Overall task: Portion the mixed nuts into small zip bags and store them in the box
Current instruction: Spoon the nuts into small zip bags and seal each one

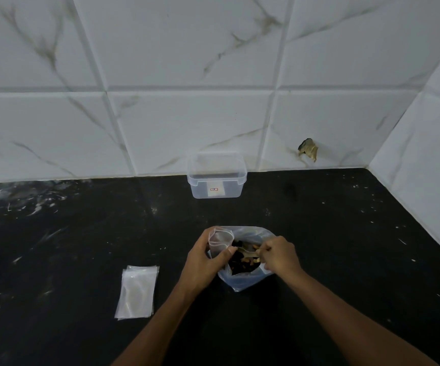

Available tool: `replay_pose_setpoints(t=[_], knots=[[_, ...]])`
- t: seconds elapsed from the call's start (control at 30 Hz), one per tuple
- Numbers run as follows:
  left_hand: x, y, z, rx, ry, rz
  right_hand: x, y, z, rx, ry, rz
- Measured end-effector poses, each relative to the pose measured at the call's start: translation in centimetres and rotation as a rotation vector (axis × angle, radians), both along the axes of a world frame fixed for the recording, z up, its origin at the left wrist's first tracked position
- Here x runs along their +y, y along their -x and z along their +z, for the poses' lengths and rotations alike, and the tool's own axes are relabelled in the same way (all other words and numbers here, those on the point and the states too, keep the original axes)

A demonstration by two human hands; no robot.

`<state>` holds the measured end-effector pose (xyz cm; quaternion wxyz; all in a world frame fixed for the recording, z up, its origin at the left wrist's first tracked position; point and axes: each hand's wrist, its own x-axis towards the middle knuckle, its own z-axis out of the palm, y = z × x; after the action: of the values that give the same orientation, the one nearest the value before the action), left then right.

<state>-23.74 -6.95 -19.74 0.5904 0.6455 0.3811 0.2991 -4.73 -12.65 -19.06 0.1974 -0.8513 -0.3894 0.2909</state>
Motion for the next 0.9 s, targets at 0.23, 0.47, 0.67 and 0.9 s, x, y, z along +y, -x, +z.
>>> replay_pose_setpoints(t=[0.23,0.47,0.67,0.9], knots=[[0.3,0.0,0.0,0.014,-0.013,-0.012,-0.5,-1.5,0.9,0.164,0.011,-0.118],[0.7,-0.2,0.2,0.016,-0.087,0.006,-1.9,-3.0,2.2,0.225,0.030,-0.149],[1.2,-0.7,0.8,0.015,-0.121,0.043,-2.8,-4.1,5.7,0.357,-0.046,-0.194],[1.5,-1.7,0.7,0.080,-0.226,0.068,-2.5,-4.2,11.5,0.397,-0.147,-0.178]])
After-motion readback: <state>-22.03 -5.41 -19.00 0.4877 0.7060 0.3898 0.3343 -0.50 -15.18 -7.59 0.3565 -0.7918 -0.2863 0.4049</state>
